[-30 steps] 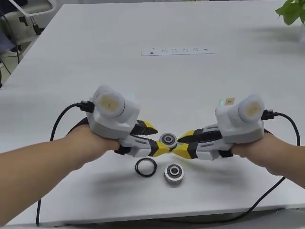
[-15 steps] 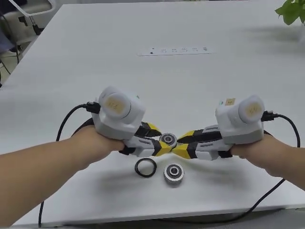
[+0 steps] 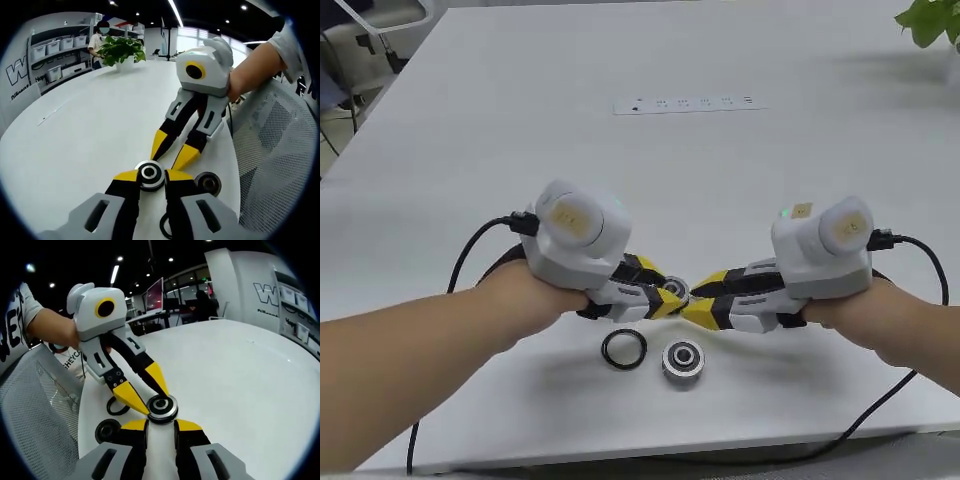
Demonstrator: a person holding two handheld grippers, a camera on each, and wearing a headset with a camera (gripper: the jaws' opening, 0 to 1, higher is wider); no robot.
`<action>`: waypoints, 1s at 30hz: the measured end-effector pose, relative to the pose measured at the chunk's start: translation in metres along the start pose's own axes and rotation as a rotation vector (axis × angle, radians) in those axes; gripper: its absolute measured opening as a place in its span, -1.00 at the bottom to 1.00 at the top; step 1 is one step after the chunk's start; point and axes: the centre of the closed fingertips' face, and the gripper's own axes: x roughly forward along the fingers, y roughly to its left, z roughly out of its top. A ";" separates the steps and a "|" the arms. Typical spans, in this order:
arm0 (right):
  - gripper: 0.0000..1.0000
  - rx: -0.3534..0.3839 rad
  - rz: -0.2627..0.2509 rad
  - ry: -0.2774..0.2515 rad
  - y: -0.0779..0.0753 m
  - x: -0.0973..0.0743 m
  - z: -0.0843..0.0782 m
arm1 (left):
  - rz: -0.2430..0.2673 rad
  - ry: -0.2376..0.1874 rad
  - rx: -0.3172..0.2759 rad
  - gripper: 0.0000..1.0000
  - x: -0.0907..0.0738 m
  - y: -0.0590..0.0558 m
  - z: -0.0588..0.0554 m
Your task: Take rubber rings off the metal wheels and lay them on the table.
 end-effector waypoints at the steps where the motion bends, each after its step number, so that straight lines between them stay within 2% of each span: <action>1: -0.64 0.000 -0.001 0.000 0.000 0.000 0.000 | 0.005 -0.005 0.010 -0.72 0.000 0.001 0.001; 4: -0.64 -0.001 -0.002 -0.001 -0.001 0.000 0.000 | 0.018 -0.003 0.024 -0.76 0.000 0.002 0.000; 17: -0.65 -0.017 -0.013 0.005 -0.004 0.003 0.000 | 0.054 -0.025 0.012 -0.82 0.000 0.005 0.000; 30: -0.65 -0.024 -0.026 -0.003 -0.008 0.005 -0.002 | 0.066 -0.036 0.004 -0.83 0.001 0.005 0.000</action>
